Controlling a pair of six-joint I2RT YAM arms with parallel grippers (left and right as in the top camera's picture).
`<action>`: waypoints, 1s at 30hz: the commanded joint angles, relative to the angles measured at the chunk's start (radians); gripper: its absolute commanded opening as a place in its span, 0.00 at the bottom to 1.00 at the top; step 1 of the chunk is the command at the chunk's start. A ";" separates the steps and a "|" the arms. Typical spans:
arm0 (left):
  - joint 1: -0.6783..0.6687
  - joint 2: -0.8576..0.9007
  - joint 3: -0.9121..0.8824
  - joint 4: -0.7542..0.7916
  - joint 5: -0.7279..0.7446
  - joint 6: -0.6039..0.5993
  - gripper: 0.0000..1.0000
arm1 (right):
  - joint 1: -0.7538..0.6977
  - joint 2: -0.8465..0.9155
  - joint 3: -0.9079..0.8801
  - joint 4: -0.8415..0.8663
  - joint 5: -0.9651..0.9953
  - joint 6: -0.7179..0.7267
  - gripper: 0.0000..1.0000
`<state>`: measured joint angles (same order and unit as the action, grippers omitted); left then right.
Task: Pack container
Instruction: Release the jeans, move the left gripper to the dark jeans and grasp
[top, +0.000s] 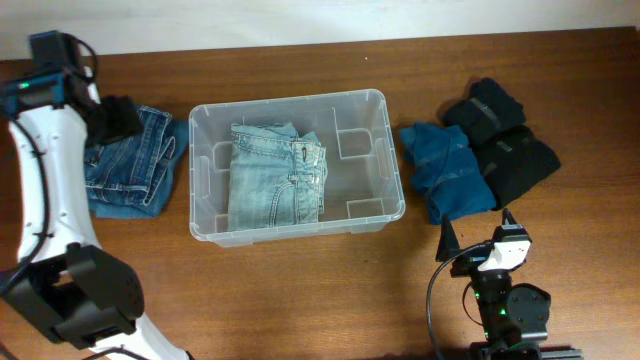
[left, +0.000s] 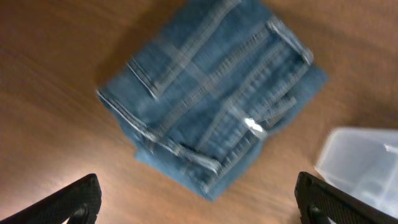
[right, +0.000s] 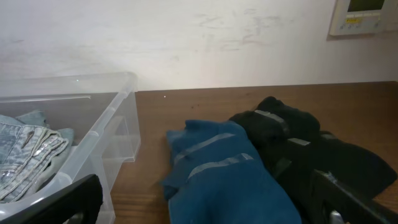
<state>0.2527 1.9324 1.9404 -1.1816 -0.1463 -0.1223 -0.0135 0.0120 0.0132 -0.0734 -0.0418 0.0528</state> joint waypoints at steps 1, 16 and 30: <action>0.037 0.027 0.022 0.045 0.091 0.137 0.99 | -0.008 -0.006 -0.008 -0.001 0.012 0.003 0.98; 0.235 0.257 0.022 0.257 0.435 0.365 0.99 | -0.008 -0.006 -0.008 -0.001 0.012 0.003 0.98; 0.313 0.398 0.022 0.336 0.491 0.517 0.99 | -0.008 -0.006 -0.008 -0.001 0.012 0.003 0.98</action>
<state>0.5632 2.2639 1.9488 -0.8585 0.3176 0.3561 -0.0135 0.0120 0.0132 -0.0734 -0.0418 0.0528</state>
